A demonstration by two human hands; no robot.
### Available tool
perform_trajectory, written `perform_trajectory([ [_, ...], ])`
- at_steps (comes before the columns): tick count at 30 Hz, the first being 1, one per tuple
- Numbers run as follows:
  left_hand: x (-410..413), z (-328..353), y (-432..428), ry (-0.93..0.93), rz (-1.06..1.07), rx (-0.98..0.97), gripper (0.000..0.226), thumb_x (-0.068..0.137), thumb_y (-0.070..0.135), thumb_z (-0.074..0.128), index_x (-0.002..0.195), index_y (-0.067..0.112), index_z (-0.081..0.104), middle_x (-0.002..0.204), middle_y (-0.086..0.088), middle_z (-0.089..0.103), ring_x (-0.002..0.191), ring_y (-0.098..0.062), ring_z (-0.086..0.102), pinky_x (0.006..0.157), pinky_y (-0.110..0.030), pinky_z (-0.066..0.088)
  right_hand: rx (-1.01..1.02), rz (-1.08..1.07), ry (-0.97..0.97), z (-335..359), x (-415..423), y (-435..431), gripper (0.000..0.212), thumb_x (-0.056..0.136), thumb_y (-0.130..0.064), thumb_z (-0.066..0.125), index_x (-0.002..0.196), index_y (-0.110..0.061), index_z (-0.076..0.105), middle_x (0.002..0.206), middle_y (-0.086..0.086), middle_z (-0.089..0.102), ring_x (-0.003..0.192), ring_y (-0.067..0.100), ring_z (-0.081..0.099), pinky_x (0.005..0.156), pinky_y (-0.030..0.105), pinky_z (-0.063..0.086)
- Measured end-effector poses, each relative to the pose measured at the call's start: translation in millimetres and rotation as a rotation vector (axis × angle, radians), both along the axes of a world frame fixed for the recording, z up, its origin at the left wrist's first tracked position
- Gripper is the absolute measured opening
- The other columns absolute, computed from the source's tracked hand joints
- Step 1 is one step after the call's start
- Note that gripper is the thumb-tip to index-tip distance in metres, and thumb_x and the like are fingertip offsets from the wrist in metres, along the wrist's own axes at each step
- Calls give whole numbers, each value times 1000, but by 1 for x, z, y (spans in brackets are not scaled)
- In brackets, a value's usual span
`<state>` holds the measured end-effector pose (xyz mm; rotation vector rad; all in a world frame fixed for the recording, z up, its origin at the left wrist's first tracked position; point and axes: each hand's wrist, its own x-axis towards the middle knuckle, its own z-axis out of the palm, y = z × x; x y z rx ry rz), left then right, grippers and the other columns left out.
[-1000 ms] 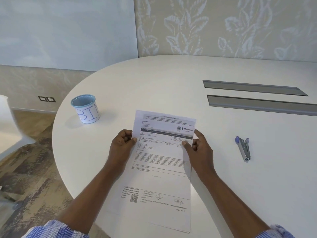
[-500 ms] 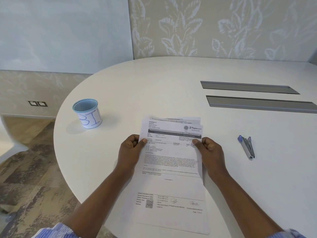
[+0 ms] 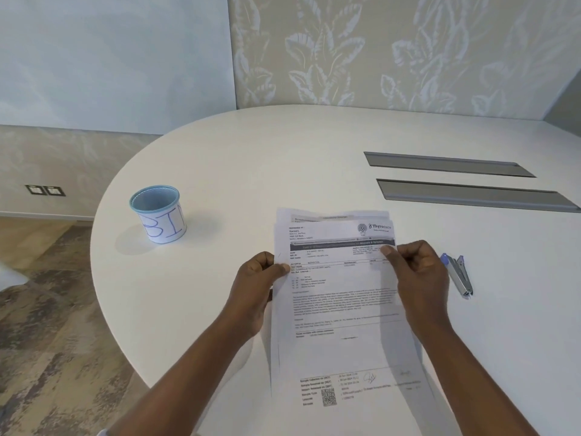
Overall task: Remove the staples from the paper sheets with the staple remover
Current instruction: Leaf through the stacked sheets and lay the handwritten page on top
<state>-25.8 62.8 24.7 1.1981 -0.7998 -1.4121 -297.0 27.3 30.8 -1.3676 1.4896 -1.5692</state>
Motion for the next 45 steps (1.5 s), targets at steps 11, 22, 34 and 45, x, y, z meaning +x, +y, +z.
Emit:
perform_trajectory([
  [11, 18, 43, -37, -148, 46, -111, 25, 105, 18, 58, 83, 13, 69, 78, -2, 75, 65, -16, 68, 52, -25, 53, -96, -10, 150, 9, 11, 16, 19, 100, -35, 65, 82, -39, 71, 75, -5, 73, 65, 3, 55, 59, 16, 42],
  [22, 17, 55, -44, -69, 126, -65, 20, 101, 9, 62, 81, 9, 63, 75, -6, 74, 59, -20, 68, 50, -28, 56, -138, 12, -107, 7, 15, 29, 25, 103, -24, 61, 119, -37, 75, 123, -6, 75, 111, 4, 67, 98, 27, 54],
  [34, 16, 55, -46, -55, 134, -83, 18, 101, 7, 63, 83, 9, 65, 81, -11, 75, 62, -25, 69, 51, -29, 56, -329, -49, 115, 28, 19, 52, 35, 102, -14, 60, 125, -38, 71, 138, -10, 63, 134, 17, 57, 111, 41, 49],
  [45, 20, 53, -49, -5, 185, -32, 14, 99, 5, 63, 86, 8, 65, 66, -1, 75, 54, -21, 69, 49, -29, 55, -374, 103, 267, 36, 25, 84, 34, 97, -8, 61, 111, -35, 75, 111, -22, 76, 107, 5, 72, 95, 11, 48],
])
